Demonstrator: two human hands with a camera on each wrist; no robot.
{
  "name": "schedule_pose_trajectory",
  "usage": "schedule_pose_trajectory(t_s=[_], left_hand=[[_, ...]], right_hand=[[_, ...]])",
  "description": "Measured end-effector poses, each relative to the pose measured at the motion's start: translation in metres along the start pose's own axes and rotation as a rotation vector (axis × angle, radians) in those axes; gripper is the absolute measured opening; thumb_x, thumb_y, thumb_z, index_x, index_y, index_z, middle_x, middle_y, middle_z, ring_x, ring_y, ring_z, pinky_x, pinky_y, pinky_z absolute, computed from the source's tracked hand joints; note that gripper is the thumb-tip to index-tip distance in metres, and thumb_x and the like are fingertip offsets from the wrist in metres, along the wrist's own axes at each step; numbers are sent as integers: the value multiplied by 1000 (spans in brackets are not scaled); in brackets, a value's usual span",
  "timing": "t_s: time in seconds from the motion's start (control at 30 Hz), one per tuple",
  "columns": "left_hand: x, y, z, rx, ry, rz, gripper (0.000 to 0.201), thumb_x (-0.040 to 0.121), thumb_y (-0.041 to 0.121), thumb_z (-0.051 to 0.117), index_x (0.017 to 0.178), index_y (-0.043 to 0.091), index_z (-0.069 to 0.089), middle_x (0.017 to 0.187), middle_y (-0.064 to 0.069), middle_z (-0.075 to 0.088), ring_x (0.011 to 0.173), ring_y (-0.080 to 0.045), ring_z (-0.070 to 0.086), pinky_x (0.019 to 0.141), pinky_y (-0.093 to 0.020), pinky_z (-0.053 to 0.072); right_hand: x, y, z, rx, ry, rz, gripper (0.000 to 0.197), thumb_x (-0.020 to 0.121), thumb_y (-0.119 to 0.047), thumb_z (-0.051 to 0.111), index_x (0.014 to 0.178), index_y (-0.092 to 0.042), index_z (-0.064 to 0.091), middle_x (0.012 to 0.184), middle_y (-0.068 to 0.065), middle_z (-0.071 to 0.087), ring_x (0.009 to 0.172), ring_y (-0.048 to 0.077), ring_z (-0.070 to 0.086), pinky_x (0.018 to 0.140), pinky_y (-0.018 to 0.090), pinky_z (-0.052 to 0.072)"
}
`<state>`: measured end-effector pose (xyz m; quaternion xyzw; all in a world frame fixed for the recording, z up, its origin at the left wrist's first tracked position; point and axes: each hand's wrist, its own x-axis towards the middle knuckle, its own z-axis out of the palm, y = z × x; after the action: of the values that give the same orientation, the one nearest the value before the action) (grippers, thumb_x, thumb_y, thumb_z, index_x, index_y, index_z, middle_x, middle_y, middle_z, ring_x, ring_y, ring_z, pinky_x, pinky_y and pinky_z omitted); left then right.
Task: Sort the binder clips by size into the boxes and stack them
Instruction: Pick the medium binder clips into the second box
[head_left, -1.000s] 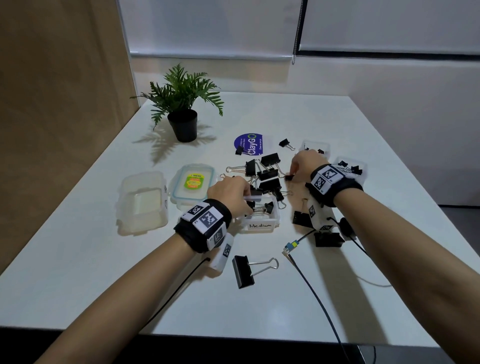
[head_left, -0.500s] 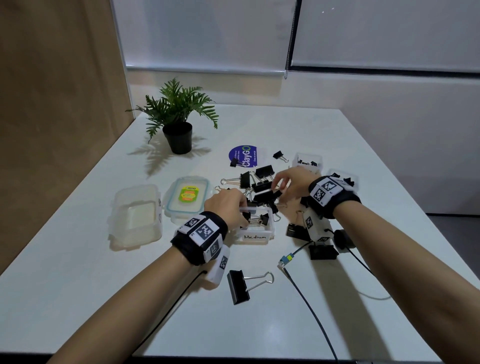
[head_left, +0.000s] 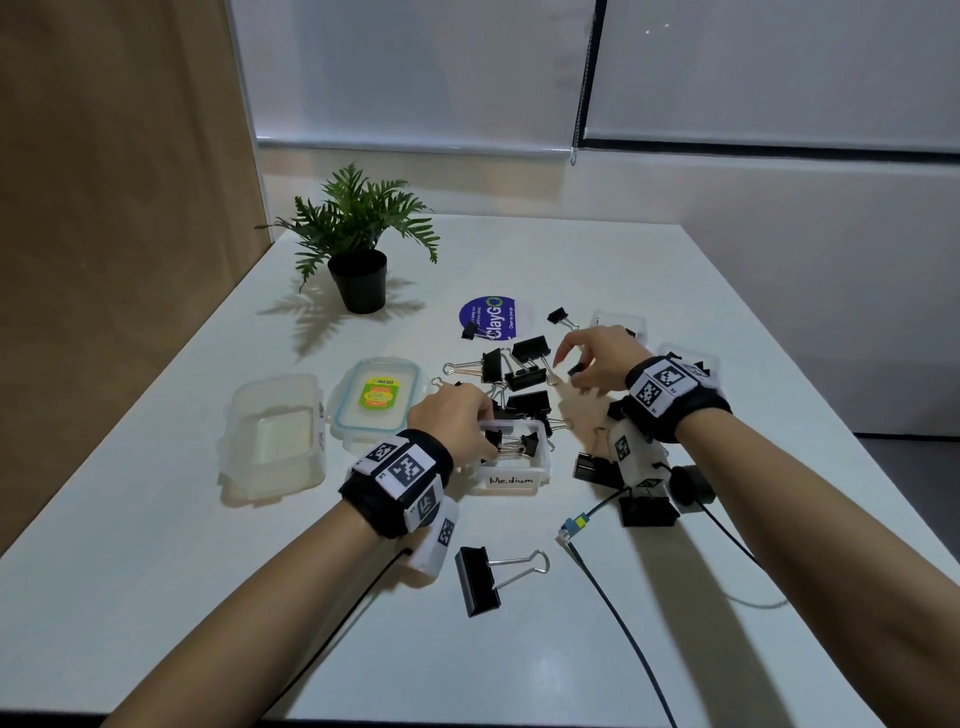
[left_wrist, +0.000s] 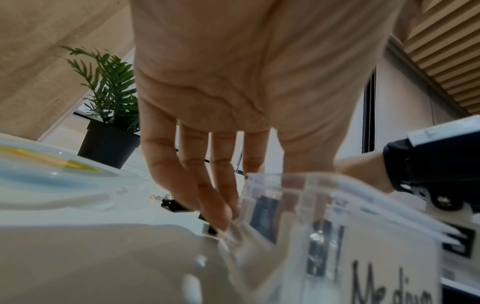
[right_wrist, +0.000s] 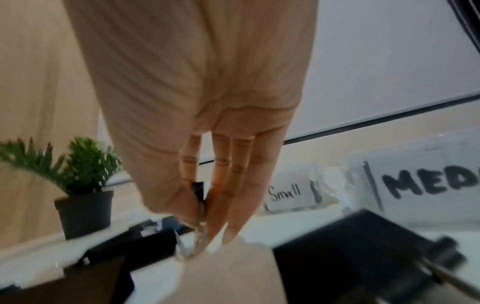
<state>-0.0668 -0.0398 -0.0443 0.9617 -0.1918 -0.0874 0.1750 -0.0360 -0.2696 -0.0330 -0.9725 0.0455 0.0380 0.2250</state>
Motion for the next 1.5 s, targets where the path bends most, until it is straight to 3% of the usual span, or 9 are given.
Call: schedule_pose_trajectory(t_s=[0.17,0.27,0.47,0.67,1.0,1.23,1.37,1.43,1.5], left_hand=[[0,0,0,7,-7,-4,24,66,26,80,74,25,58,89,0,63,92,-24,59,65,-27,37],[0,1,1,11,-4,-2,24,66,26,80,76,25,58,89,0,62,93,-24,58,65,-28,37],[-1,2,-1,7,-6,7,23,67,27,81,80,25,61,90,1,61,94,-23,56,66,-29,37],[-1,3,-1,1,-7,5,22,68,25,80,81,24,62,89,3,61,93,-22,57,65,-28,37],[-1,0,-3,15,7,2,20,69,18,75,81,25,60,84,4,55,91,-22,57,65,-28,36],[0,-3,-4,36,-4,8,24,68,16,75,87,22,62,82,4,56,88,-24,58,64,-28,35],[1,-2,-5,43,-9,15,25,67,15,75,87,21,61,83,3,57,85,-25,59,63,-27,34],[2,-1,-6,37,-19,12,24,67,15,75,86,21,62,83,3,58,86,-25,60,62,-27,34],[2,-2,-6,32,-21,10,23,66,16,75,85,21,62,82,3,59,86,-25,60,62,-27,34]], right_hand=[[10,9,-27,74,295,18,21,79,-7,72,97,-16,75,86,4,70,77,18,68,76,28,56],[22,27,-48,251,429,125,18,81,-7,69,95,-18,74,94,11,73,86,27,70,85,41,57],[37,42,-62,305,361,278,37,93,-12,58,129,-12,58,125,16,60,110,31,62,91,41,54],[44,28,-57,12,299,178,40,98,-11,44,138,-9,49,143,14,48,133,29,42,109,31,30],[94,-11,4,-539,-12,43,64,94,-11,41,151,-29,20,161,8,7,149,24,-9,115,60,2],[101,-12,18,-652,-131,51,63,95,-15,47,150,-16,18,159,20,-3,148,34,1,117,54,12],[95,-14,17,-662,-120,22,38,94,-17,50,131,-10,45,140,23,36,119,42,51,95,43,45],[90,-20,15,-670,-87,-12,29,89,-12,56,117,-9,60,117,15,49,102,37,61,78,35,49],[85,-28,12,-714,-65,-15,25,88,-6,57,112,-4,64,112,15,55,103,34,62,81,35,50]])
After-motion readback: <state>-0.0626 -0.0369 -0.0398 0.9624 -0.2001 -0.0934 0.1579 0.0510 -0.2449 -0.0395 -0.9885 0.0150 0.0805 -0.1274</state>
